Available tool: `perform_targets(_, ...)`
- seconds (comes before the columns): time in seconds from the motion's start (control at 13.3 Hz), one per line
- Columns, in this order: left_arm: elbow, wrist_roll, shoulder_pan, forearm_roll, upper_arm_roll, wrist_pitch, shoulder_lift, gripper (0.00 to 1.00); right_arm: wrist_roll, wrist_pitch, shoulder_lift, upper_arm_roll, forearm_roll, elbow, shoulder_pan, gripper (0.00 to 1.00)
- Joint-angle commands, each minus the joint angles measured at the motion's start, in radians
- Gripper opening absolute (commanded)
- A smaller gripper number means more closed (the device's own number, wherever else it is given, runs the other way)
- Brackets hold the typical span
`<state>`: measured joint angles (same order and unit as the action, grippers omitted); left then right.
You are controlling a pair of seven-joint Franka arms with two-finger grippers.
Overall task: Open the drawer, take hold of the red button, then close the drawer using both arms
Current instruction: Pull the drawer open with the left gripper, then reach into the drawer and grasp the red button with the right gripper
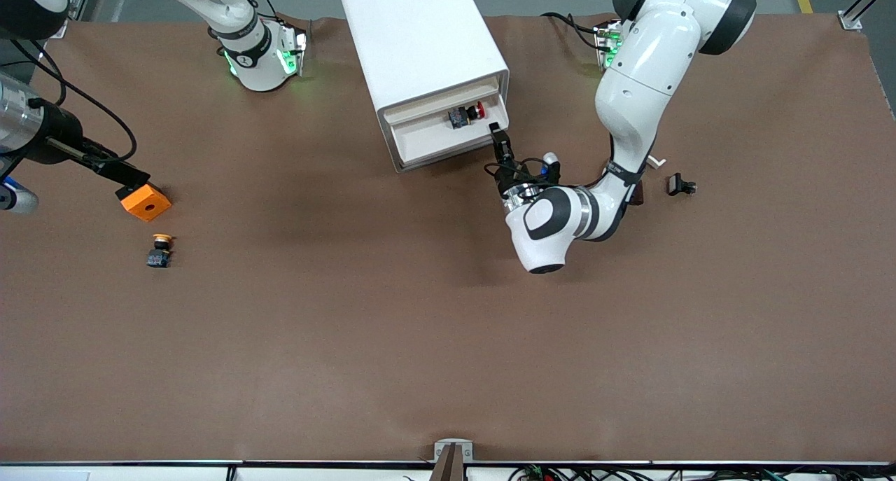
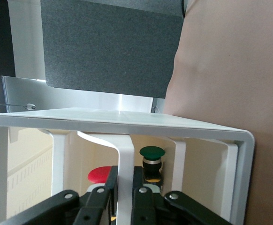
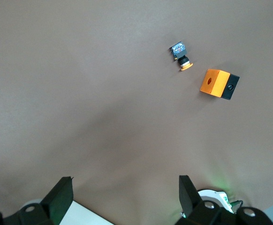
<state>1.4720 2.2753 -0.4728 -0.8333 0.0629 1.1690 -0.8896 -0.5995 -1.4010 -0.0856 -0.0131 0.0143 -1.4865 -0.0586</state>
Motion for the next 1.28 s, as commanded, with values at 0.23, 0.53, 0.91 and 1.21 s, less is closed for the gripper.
perform_targets(0.23,-0.079,0.010,0.039,0.057,-0.014,0.008,-0.035,0.15,-0.016,0.011,-0.006,-0.004,0.006,0.015,-0.007,1.00)
perform_targets(0.53,-0.108,0.010,0.074,0.059,-0.015,0.008,-0.043,0.16,-0.132,0.013,-0.006,-0.002,0.007,0.015,-0.047,1.00)
perform_targets(0.91,-0.150,0.006,0.141,0.063,-0.012,0.008,-0.046,0.16,-0.354,0.007,-0.008,-0.004,0.113,0.012,-0.063,1.00)
perform_targets(1.21,-0.168,0.006,0.175,0.063,-0.012,0.008,-0.048,0.19,-0.579,-0.013,-0.020,-0.004,0.116,0.012,-0.196,1.00)
